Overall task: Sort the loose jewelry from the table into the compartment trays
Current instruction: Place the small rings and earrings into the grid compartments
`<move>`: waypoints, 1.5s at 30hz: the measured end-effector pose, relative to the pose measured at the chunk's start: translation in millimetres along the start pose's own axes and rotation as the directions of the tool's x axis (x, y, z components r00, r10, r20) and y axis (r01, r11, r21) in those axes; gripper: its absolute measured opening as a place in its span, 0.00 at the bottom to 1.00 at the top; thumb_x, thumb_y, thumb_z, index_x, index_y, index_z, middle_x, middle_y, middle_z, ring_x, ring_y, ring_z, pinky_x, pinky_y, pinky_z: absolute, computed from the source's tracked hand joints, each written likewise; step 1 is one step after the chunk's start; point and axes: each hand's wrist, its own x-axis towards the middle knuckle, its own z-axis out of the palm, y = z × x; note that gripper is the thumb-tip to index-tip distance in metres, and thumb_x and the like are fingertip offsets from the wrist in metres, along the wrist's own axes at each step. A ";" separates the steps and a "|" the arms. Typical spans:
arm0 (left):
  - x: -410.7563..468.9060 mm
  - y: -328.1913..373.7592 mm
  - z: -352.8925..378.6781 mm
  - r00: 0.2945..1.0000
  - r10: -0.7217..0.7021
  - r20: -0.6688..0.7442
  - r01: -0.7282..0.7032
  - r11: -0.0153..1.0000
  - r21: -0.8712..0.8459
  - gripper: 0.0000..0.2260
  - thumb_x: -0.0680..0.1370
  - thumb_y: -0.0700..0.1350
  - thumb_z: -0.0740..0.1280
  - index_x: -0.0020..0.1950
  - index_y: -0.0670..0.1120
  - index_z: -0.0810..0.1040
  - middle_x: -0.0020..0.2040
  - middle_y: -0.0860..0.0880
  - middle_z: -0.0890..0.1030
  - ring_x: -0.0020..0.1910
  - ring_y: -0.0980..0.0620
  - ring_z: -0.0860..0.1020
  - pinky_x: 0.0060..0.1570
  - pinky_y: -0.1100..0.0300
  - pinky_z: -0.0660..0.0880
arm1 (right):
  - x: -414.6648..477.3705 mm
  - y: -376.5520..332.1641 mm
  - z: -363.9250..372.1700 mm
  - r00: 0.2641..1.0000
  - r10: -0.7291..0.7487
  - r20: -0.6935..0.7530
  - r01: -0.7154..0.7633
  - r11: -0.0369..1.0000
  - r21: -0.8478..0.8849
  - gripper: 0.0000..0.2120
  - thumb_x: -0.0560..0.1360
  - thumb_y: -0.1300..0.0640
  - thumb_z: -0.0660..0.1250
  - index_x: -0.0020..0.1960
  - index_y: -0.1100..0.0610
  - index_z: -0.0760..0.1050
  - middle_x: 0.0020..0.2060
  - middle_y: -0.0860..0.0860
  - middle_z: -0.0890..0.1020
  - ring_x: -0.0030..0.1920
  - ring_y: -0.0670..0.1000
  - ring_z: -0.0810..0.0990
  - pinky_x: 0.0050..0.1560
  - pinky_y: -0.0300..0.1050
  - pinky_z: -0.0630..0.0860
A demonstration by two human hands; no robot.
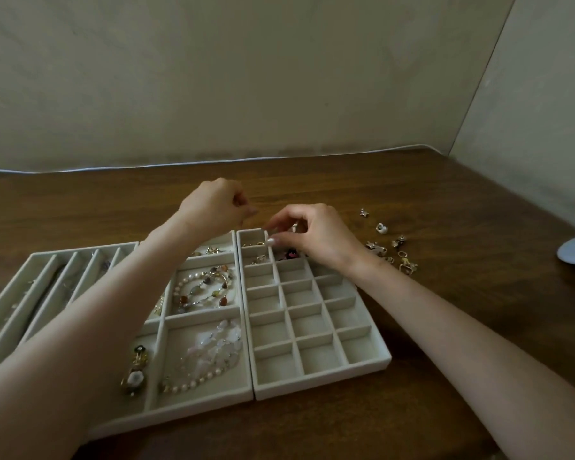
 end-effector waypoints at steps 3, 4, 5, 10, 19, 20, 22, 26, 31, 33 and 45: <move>-0.7 3.3 4.7 0.997 0.035 -0.062 -0.037 0.999 -0.020 0.07 0.77 0.47 0.66 0.40 0.48 0.74 0.34 0.53 0.77 0.32 0.58 0.70 0.39 0.60 0.67 | -0.4 1.4 -6.0 0.999 -0.009 -0.040 0.008 1.000 -0.024 0.08 0.74 0.59 0.69 0.53 0.55 0.80 0.43 0.43 0.80 0.34 0.32 0.76 0.36 0.26 0.71; -0.9 4.5 6.6 0.996 0.052 -0.072 -0.053 0.998 -0.019 0.06 0.77 0.47 0.66 0.41 0.48 0.74 0.35 0.52 0.77 0.33 0.58 0.70 0.39 0.60 0.66 | -0.5 2.0 -10.1 0.998 -0.009 -0.064 0.007 1.000 -0.030 0.08 0.74 0.59 0.69 0.53 0.55 0.80 0.43 0.42 0.80 0.35 0.32 0.75 0.37 0.25 0.71; -1.5 6.2 8.5 0.994 0.070 -0.079 -0.071 0.997 -0.021 0.05 0.77 0.47 0.66 0.42 0.48 0.75 0.37 0.52 0.77 0.34 0.57 0.71 0.39 0.59 0.67 | -0.8 3.2 -15.4 0.996 -0.007 -0.088 0.004 0.999 -0.036 0.07 0.74 0.59 0.69 0.52 0.55 0.81 0.43 0.43 0.80 0.36 0.31 0.75 0.38 0.25 0.70; -8.1 14.7 19.2 0.975 0.190 -0.111 -0.197 0.979 -0.052 0.04 0.77 0.44 0.66 0.46 0.45 0.78 0.40 0.50 0.79 0.41 0.51 0.77 0.44 0.57 0.75 | -5.5 16.1 -50.4 0.986 0.049 -0.161 -0.075 0.984 -0.159 0.06 0.75 0.58 0.67 0.51 0.53 0.80 0.45 0.42 0.80 0.40 0.36 0.75 0.41 0.29 0.70; -16.5 20.4 45.9 0.895 0.442 -0.068 -0.442 0.897 0.005 0.04 0.77 0.44 0.66 0.49 0.45 0.78 0.44 0.53 0.79 0.43 0.53 0.78 0.43 0.55 0.77 | -11.1 44.3 -77.5 0.949 0.314 -0.037 -0.308 0.892 -0.330 0.03 0.73 0.58 0.70 0.47 0.52 0.81 0.51 0.48 0.81 0.52 0.44 0.76 0.55 0.41 0.70; -16.3 19.6 47.4 0.896 0.441 -0.061 -0.441 0.897 0.001 0.04 0.77 0.44 0.66 0.49 0.45 0.78 0.44 0.53 0.79 0.43 0.53 0.78 0.43 0.54 0.77 | -11.1 44.4 -76.9 0.945 0.327 -0.018 -0.313 0.886 -0.343 0.03 0.73 0.57 0.70 0.47 0.53 0.81 0.51 0.48 0.81 0.53 0.45 0.76 0.54 0.41 0.70; -15.2 17.6 49.5 0.894 0.442 -0.071 -0.444 0.896 -0.014 0.03 0.76 0.43 0.67 0.48 0.46 0.79 0.44 0.53 0.79 0.43 0.53 0.78 0.43 0.54 0.77 | -10.9 43.2 -74.8 0.938 0.346 0.014 -0.319 0.879 -0.354 0.04 0.72 0.56 0.71 0.47 0.53 0.81 0.50 0.47 0.81 0.52 0.45 0.77 0.52 0.42 0.73; -13.7 15.5 51.3 0.891 0.444 -0.097 -0.448 0.894 -0.021 0.03 0.76 0.43 0.67 0.48 0.46 0.79 0.43 0.54 0.79 0.42 0.54 0.77 0.43 0.54 0.77 | -10.5 38.7 -69.2 0.930 0.364 0.058 -0.314 0.865 -0.392 0.06 0.71 0.54 0.72 0.47 0.53 0.80 0.48 0.47 0.80 0.51 0.46 0.77 0.54 0.48 0.77; -14.8 15.6 52.6 0.880 0.466 -0.089 -0.470 0.882 -0.029 0.03 0.76 0.44 0.67 0.48 0.46 0.79 0.44 0.54 0.79 0.42 0.55 0.77 0.42 0.56 0.77 | -9.9 38.8 -68.7 0.930 0.363 0.052 -0.308 0.850 -0.428 0.03 0.71 0.56 0.72 0.45 0.52 0.79 0.47 0.47 0.79 0.49 0.46 0.77 0.54 0.50 0.78; -15.1 16.4 51.8 0.882 0.462 -0.095 -0.467 0.884 -0.027 0.03 0.76 0.44 0.67 0.48 0.46 0.79 0.43 0.54 0.78 0.42 0.56 0.77 0.41 0.58 0.76 | -10.6 39.0 -71.4 0.934 0.354 0.048 -0.305 0.861 -0.408 0.04 0.71 0.57 0.73 0.44 0.52 0.79 0.46 0.46 0.79 0.49 0.45 0.77 0.53 0.49 0.78; -14.9 14.6 54.9 0.879 0.463 -0.111 -0.469 0.883 -0.032 0.02 0.76 0.43 0.67 0.48 0.47 0.78 0.43 0.54 0.79 0.40 0.57 0.76 0.40 0.59 0.76 | -15.5 29.1 -76.0 0.861 0.408 0.304 -0.244 0.855 -0.457 0.07 0.70 0.58 0.73 0.47 0.51 0.79 0.44 0.43 0.77 0.45 0.41 0.73 0.42 0.37 0.69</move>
